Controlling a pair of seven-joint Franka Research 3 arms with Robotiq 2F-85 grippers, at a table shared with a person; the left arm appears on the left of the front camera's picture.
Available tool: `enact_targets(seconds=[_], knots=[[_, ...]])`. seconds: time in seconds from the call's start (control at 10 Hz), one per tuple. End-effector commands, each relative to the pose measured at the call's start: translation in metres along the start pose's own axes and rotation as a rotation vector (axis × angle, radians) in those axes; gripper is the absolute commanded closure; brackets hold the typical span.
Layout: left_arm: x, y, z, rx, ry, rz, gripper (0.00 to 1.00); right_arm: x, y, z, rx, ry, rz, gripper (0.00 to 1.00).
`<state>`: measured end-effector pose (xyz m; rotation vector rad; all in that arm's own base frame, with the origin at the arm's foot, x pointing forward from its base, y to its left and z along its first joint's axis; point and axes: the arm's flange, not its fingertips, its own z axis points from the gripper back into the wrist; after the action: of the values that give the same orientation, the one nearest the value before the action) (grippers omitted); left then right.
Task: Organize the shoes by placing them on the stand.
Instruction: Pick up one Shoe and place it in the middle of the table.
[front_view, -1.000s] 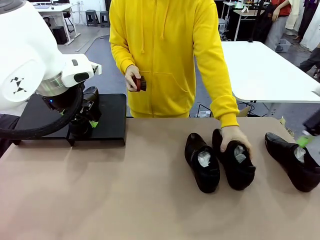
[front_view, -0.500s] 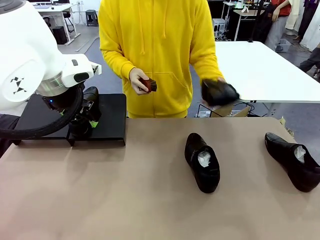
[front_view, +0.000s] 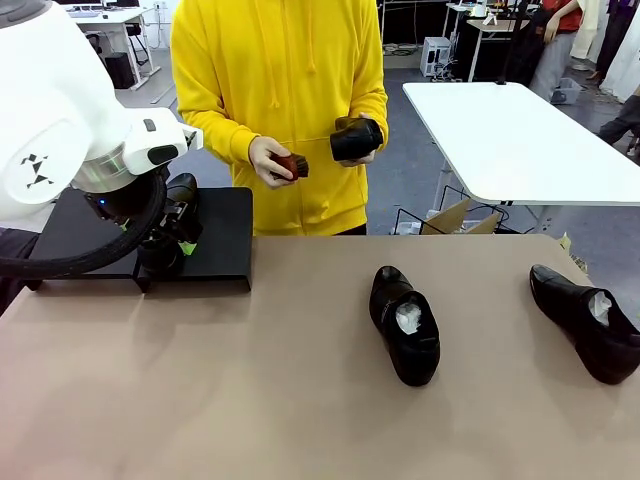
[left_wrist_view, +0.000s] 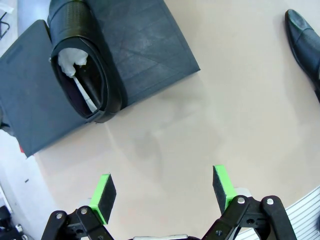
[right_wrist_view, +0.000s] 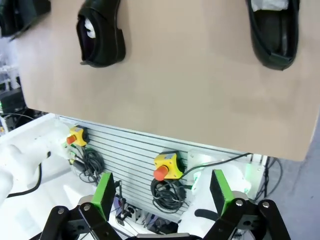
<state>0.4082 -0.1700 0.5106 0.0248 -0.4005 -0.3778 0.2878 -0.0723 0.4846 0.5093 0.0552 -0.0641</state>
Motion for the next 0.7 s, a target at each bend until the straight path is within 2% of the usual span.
enact_targets(seconds=[0.0,0.3,0.6], knots=[[-0.003,-0.001,-0.001,0.012,-0.002,0.012,0.0,0.032,0.009,-0.001,-0.129,0.009,-0.032,0.0],[-0.003,-0.001,-0.001,0.012,-0.002,0.012,0.0,0.105,0.006,-0.013,-0.22,-0.001,-0.034,0.0],[-0.003,-0.001,-0.001,0.012,-0.002,0.012,0.0,0.152,0.016,-0.069,-0.422,-0.025,-0.045,0.0]])
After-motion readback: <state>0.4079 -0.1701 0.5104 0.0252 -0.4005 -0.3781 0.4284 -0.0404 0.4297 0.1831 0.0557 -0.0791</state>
